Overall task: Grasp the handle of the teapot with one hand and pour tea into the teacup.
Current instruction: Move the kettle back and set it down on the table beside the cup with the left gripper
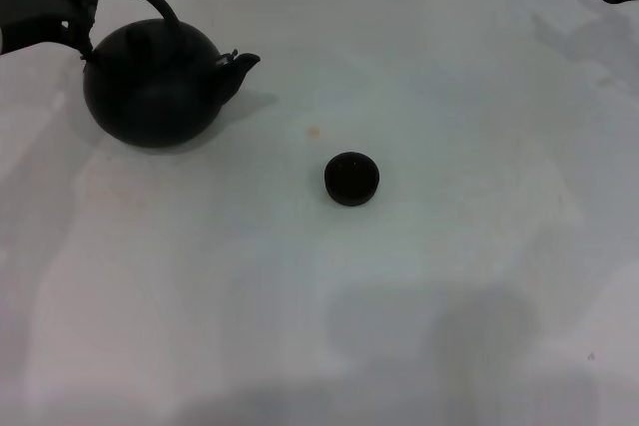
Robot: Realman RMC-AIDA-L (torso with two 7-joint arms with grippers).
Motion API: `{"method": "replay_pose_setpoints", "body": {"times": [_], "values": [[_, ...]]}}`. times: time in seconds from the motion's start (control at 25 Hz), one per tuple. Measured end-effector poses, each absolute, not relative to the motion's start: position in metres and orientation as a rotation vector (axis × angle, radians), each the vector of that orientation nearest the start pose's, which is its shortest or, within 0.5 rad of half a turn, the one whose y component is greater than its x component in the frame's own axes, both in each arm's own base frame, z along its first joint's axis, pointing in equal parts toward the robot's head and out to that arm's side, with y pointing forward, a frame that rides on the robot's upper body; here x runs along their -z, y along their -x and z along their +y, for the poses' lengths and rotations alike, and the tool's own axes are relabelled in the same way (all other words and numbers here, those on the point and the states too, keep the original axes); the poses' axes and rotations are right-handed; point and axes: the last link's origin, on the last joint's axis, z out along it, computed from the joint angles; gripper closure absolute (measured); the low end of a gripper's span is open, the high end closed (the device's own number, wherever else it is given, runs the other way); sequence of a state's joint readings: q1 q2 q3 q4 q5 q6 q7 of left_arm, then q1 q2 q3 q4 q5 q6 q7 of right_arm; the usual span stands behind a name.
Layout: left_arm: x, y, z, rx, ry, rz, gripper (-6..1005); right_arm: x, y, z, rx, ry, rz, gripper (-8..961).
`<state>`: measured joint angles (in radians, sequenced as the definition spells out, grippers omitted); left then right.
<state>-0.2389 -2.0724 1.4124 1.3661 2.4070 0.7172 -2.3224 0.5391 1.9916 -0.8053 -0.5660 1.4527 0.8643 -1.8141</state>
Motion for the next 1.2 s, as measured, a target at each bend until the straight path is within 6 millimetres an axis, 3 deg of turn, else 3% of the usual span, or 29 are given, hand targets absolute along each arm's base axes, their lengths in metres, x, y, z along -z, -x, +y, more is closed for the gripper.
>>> {"method": "replay_pose_setpoints", "body": {"times": [0.44,0.84,1.2], "values": [[-0.0385,0.2536,0.3735,0.040,2.119,-0.703,880,-0.0570,-0.3168,0.4106,-0.432,2.080,0.721,97],[-0.0452,0.2471,0.3724,0.058,2.107,-0.676,815,-0.0572,-0.3172,0.4104,-0.430,2.081,0.721,97],[-0.0451,0.2519,0.3695,0.058,2.093,-0.692,568,-0.0574,-0.3196,0.4080,-0.431,2.080,0.728,97]]}}
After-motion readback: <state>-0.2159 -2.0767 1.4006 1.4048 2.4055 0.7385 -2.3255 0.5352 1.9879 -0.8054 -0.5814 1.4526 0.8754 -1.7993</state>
